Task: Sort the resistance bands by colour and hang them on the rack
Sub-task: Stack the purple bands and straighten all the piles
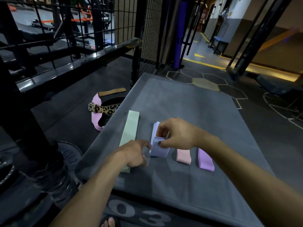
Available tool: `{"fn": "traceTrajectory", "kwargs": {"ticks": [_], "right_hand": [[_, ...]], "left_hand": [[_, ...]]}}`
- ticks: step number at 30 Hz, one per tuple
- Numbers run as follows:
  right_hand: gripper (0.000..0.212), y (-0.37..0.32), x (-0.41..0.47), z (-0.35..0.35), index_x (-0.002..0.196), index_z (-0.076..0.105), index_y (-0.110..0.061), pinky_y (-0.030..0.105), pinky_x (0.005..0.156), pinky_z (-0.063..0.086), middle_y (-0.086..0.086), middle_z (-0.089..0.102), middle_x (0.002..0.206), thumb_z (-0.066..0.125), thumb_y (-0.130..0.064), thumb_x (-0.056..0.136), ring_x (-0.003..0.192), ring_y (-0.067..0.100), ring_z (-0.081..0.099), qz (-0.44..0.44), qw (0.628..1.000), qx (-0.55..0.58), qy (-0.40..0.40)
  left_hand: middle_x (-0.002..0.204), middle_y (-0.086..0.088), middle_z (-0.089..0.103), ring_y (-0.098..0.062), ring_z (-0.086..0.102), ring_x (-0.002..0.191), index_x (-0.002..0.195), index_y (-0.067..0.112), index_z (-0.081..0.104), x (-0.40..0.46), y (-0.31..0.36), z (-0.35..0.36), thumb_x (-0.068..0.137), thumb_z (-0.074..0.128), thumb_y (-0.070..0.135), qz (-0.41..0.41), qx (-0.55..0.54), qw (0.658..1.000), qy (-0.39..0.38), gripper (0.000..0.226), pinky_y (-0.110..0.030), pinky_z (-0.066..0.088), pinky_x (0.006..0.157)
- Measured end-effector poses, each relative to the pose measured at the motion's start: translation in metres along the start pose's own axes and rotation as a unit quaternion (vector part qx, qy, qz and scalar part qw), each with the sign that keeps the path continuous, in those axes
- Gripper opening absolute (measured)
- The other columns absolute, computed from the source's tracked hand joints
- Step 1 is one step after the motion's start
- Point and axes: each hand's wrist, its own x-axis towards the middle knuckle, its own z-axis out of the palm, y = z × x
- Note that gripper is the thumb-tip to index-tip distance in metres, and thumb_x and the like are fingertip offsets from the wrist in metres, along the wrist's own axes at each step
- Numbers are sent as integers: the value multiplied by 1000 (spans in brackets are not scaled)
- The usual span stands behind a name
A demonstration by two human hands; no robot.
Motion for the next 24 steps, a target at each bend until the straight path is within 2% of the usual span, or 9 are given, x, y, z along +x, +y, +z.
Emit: {"fn": "traceTrajectory", "kwargs": {"ticks": [3,8,12,14,16,18,20,22,24], "right_hand": [[18,4,5,-8,76,63,-28,26,67,52,-12,67,76,79,-20,77,69,8,63,20,999,33,-29],[15,8,10,-19,82,68,-22,25,59,54,0,71,80,78,-11,82,59,8,63,33,985,132,-110],[13,23,34,-28,87,70,-18,22,59,55,-1,71,78,78,-7,83,60,3,63,51,985,129,-105],[14,35,54,-32,88,70,-16,27,62,58,0,71,79,77,-5,84,67,8,66,66,987,118,-92],[12,50,78,-33,88,70,-16,33,68,61,5,72,84,75,-5,84,74,18,68,80,990,86,-81],[10,66,100,-29,89,71,-16,36,70,62,10,75,92,75,-8,84,81,28,72,99,991,51,-72],[9,78,117,-22,91,72,-16,34,68,61,9,75,95,75,-12,84,80,27,73,120,990,24,-68],[8,85,128,-15,94,72,-17,29,64,57,6,73,93,73,-15,86,72,20,68,137,988,4,-70],[11,92,136,-7,96,74,-16,32,71,57,6,74,97,71,-18,86,82,23,69,151,986,-17,-72]], "left_hand": [[80,12,60,-9,60,73,131,38,51,4,5,12,81,76,28,18,-51,999,6,57,-25,51,74],[97,5,68,-17,67,91,115,38,59,18,10,18,80,73,32,-1,-86,996,3,38,-35,56,88],[92,1,72,-21,69,81,99,29,63,30,10,18,80,64,43,-25,-77,997,9,24,-40,59,77],[88,2,73,-20,65,69,95,25,64,34,10,19,91,60,43,-32,-81,996,14,18,-33,54,64],[85,1,74,-20,62,66,91,21,64,40,10,21,96,55,42,-47,-93,994,23,23,-31,49,60],[94,-2,73,-23,66,80,96,19,63,45,11,23,97,50,40,-61,-76,994,44,25,-36,54,73],[102,-3,71,-26,66,92,101,19,61,49,12,25,99,47,41,-73,-42,994,68,26,-41,55,85],[107,-4,69,-28,64,97,104,19,61,50,16,26,101,45,41,-83,-3,992,93,28,-38,53,86],[111,-7,67,-30,62,99,105,18,61,48,23,26,102,44,39,-91,32,988,121,27,-35,49,79]]}}
